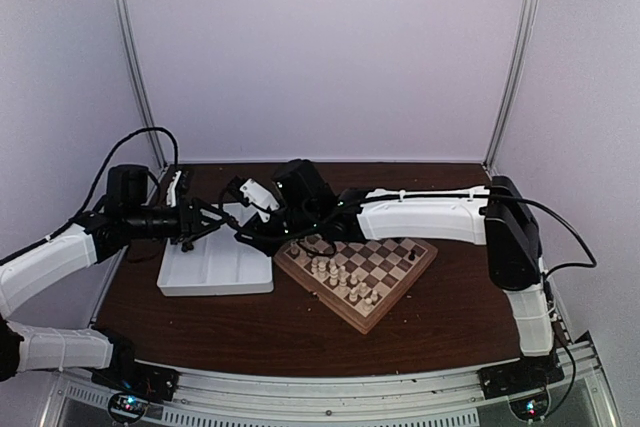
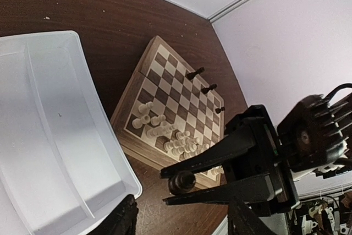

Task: Set up the chess pieces on the board
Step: Place the chess piece on the chessboard.

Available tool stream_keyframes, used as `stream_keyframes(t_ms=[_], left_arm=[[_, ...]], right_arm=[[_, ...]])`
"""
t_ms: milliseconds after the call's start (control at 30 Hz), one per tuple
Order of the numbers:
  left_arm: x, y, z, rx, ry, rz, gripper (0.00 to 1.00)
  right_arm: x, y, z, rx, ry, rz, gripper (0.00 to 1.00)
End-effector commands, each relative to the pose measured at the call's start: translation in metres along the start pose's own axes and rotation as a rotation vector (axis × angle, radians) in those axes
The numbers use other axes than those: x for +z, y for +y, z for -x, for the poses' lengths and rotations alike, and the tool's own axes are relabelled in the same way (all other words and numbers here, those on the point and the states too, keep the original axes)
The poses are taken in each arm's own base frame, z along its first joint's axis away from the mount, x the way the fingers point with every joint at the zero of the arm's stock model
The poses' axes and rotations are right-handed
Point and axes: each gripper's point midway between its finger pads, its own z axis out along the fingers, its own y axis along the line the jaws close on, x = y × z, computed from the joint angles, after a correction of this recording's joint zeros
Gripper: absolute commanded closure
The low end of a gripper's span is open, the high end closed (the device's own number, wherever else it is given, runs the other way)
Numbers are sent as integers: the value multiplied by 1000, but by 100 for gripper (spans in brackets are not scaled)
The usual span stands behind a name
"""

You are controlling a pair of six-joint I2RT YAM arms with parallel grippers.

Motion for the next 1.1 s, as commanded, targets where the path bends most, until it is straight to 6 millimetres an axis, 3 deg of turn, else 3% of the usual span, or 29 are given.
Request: stream_keyframes(t_ms=[0, 133, 367, 800, 967, 1067], left_arm=[[0, -12, 14, 31, -43, -59, 48], [5, -13, 14, 18, -27, -78, 54], [5, -20, 16, 39, -31, -106, 55], [13, -18, 13, 51, 8, -100, 79], [12, -17, 13, 89, 10, -69, 96], [13, -18, 12, 127, 22, -47, 97]], right_arm=[[-20, 15, 36, -8, -98, 33, 90], [-21, 16, 39, -7, -107, 39, 90], [-21, 18, 39, -10, -101, 45, 90], [-17, 20, 39, -11, -93, 54, 89], [-20, 16, 39, -12, -103, 26, 78], [-27, 14, 40, -17, -125, 7, 67]])
